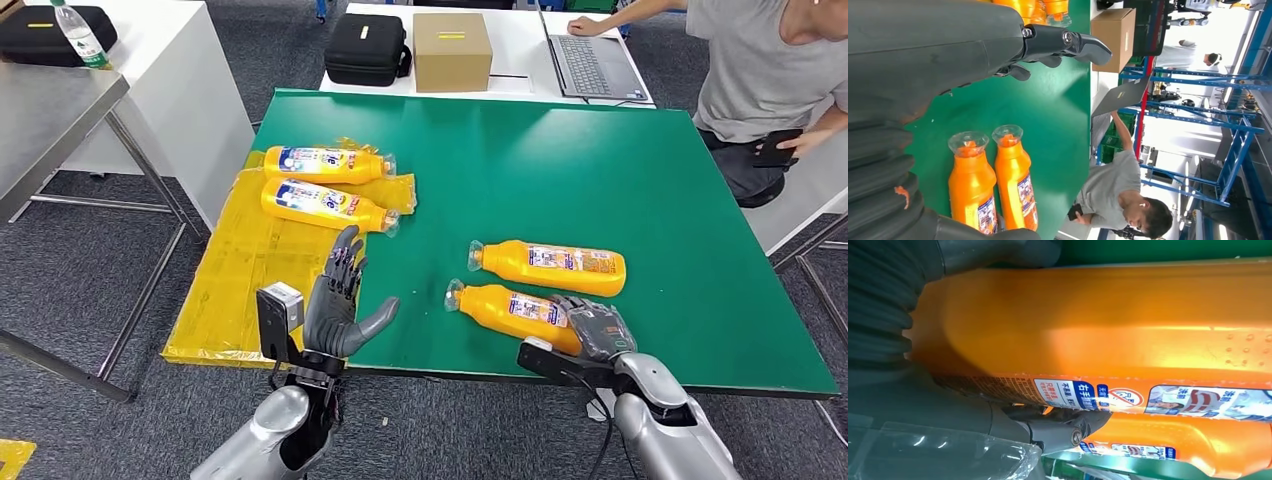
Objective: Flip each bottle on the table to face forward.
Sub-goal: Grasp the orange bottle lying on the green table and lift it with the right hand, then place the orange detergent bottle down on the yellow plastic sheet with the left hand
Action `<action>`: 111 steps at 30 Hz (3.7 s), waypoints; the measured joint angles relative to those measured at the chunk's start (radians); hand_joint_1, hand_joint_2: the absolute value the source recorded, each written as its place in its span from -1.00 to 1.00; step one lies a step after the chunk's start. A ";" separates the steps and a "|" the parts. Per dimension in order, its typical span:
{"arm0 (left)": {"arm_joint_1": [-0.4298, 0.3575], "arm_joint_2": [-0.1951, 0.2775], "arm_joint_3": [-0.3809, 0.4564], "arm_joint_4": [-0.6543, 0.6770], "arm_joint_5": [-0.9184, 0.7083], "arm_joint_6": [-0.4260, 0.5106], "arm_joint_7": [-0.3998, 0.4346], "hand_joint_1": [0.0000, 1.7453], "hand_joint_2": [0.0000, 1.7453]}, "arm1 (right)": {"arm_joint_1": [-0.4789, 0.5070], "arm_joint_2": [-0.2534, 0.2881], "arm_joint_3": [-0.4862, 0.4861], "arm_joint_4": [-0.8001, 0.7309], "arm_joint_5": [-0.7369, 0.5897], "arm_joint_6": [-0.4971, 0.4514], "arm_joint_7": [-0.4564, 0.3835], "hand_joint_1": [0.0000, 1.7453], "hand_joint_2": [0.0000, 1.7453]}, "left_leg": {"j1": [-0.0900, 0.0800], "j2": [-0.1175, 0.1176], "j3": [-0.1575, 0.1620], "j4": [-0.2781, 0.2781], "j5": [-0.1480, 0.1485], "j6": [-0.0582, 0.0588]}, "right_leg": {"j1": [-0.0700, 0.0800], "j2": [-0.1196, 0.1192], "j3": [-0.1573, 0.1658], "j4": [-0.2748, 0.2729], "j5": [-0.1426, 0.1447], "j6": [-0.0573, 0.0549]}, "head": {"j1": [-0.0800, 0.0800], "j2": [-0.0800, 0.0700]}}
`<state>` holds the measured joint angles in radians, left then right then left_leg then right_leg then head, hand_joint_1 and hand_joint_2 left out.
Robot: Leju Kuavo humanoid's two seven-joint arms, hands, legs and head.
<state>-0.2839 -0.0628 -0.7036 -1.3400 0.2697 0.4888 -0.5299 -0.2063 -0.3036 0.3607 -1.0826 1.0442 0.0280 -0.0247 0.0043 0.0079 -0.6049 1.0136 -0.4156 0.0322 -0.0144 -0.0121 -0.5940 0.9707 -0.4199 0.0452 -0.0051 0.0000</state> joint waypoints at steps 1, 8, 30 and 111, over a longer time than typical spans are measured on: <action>-0.001 -0.001 0.000 0.002 0.001 0.000 0.000 -1.00 1.00 | -0.004 -0.001 0.000 0.005 -0.001 0.002 -0.001 1.00 1.00 | 0.000 0.000 0.001 0.000 0.000 0.000 | 0.000 0.000 0.001 0.000 0.000 0.000 | 0.000 0.000; -0.009 -0.002 -0.009 0.008 0.010 0.002 0.000 -1.00 1.00 | -0.030 -0.010 0.006 0.032 -0.005 0.051 -0.005 1.00 1.00 | 0.000 0.000 0.005 0.000 0.000 0.001 | 0.000 0.000 0.006 -0.002 0.002 0.000 | 0.000 0.000; -0.001 0.002 -0.003 -0.004 -0.017 0.075 -0.016 -1.00 1.00 | 0.094 0.132 -0.212 0.055 -0.700 -0.144 -0.454 1.00 1.00 | 0.002 0.001 -0.009 0.000 0.001 0.000 | 0.002 0.002 0.004 -0.001 0.005 0.000 | 0.000 0.000; -0.122 -0.035 -0.225 0.035 0.217 -0.070 0.163 -1.00 1.00 | 0.006 0.449 -0.140 -0.085 -0.360 -0.720 -0.670 1.00 1.00 | 0.001 0.001 -0.016 0.000 0.002 -0.001 | 0.001 0.001 -0.003 0.000 0.006 0.001 | 0.000 0.000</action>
<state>-0.4062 -0.0977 -0.9283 -1.3052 0.4868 0.4189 -0.3666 -0.1999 0.1457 0.2202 -1.1674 0.6837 -0.6921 -0.6943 0.0052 0.0086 -0.6213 1.0134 -0.4136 0.0316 -0.0136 -0.0107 -0.5973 0.9703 -0.4143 0.0459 -0.0054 0.0000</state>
